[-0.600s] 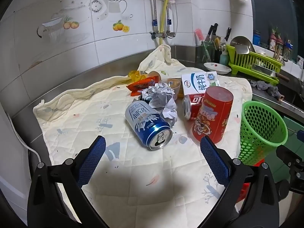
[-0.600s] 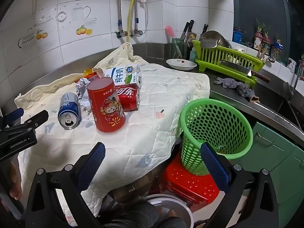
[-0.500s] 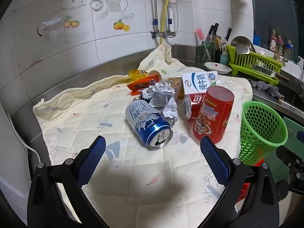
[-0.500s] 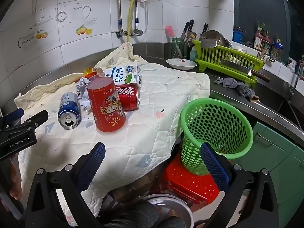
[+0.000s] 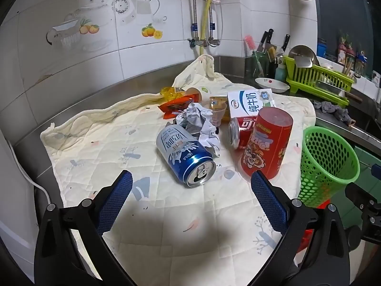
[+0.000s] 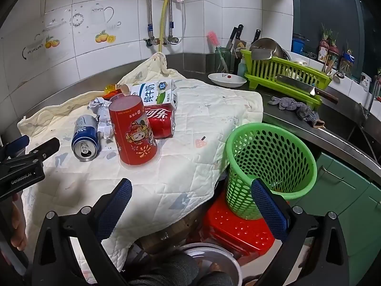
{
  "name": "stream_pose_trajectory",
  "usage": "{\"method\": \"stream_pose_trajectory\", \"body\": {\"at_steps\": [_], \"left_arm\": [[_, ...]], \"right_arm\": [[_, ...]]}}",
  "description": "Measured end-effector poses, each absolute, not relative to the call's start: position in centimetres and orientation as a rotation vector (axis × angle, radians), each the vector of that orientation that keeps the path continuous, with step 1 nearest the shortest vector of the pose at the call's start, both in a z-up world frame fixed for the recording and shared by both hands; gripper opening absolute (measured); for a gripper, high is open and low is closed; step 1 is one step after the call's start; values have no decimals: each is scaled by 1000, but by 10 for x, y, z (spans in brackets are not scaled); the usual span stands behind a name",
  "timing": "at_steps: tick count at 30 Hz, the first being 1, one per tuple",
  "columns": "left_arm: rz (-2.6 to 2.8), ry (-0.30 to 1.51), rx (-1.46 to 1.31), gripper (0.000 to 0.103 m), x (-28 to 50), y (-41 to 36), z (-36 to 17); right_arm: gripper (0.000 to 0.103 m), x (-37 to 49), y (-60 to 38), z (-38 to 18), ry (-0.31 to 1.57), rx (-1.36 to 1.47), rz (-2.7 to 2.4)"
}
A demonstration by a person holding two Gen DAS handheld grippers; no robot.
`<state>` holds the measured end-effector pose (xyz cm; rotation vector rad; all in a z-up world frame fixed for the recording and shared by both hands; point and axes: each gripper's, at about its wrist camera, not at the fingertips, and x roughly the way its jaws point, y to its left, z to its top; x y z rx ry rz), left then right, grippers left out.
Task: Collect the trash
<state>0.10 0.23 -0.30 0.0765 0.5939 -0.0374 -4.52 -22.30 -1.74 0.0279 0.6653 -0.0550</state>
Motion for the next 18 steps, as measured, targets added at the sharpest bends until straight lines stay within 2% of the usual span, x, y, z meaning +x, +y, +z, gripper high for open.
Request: {"method": "stream_pose_trajectory", "body": {"at_steps": [18], "left_arm": [[-31,596,66,98,1,4,-2]], "right_arm": [[97,-48,-226,-16,656,25,-69]]}}
